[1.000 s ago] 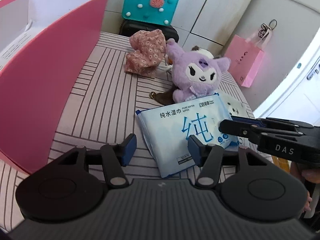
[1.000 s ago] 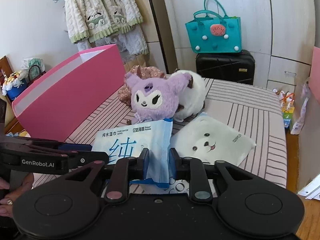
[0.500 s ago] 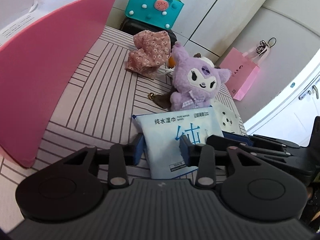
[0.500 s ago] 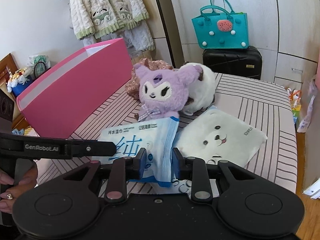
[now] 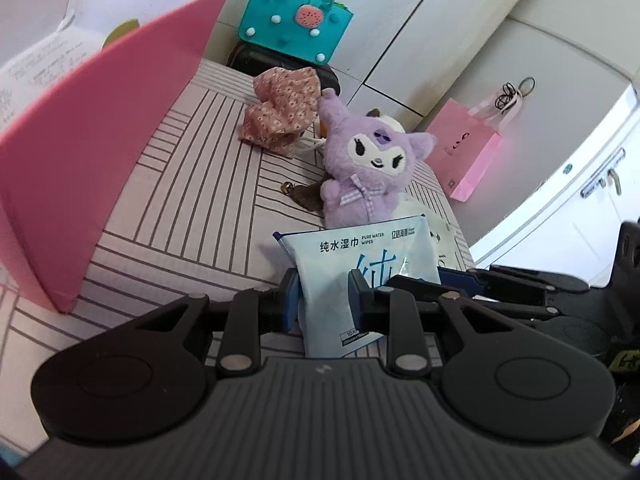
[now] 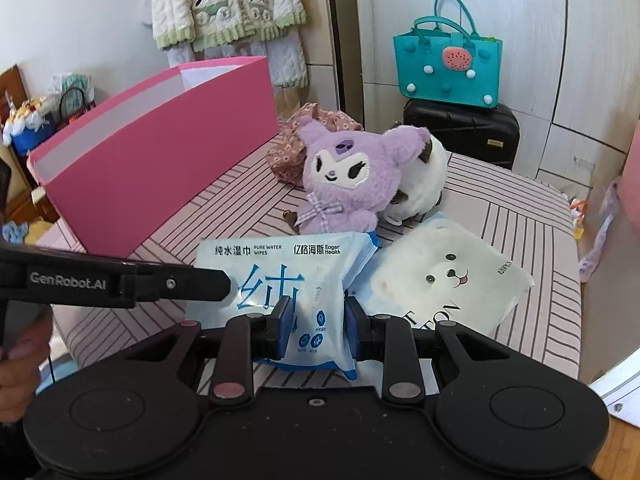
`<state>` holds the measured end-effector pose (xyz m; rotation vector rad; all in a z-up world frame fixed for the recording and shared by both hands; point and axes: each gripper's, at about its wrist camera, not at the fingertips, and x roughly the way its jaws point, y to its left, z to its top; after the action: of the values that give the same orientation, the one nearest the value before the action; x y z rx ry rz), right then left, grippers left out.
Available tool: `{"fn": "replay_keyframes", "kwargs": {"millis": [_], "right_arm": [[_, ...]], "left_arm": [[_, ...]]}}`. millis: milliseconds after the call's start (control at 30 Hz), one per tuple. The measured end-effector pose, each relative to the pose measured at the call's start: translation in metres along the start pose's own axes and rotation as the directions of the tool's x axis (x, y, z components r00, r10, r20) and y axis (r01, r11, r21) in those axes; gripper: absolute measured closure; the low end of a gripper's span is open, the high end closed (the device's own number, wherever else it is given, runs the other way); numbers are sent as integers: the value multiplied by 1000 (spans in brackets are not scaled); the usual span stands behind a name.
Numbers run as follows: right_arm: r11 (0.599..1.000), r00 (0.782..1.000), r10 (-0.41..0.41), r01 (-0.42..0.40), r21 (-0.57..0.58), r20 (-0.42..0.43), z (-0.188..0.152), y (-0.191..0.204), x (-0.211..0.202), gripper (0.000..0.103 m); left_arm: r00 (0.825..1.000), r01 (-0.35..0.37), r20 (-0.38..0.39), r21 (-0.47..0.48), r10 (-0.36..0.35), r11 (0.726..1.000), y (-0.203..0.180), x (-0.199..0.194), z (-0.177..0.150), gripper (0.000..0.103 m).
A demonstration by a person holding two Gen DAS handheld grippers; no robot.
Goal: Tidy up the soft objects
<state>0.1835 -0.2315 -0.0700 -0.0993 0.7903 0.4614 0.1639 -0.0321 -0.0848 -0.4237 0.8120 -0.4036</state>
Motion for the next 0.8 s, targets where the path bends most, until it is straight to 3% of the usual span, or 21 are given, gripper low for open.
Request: {"fn": "replay_keyframes", "kwargs": {"millis": [367, 567, 800], "right_arm": [[998, 998, -11, 7, -69, -58, -5, 32, -20, 68], [997, 998, 1, -6, -80, -69, -8, 46, -34, 67], [993, 997, 35, -43, -107, -69, -6, 65, -52, 69]], "left_arm": [[999, -36, -18, 151, 39, 988, -18, -34, -3, 78], [997, -7, -78, 227, 25, 974, -20, -52, -4, 79], [996, 3, -87, 293, 23, 956, -19, -76, -3, 79]]}}
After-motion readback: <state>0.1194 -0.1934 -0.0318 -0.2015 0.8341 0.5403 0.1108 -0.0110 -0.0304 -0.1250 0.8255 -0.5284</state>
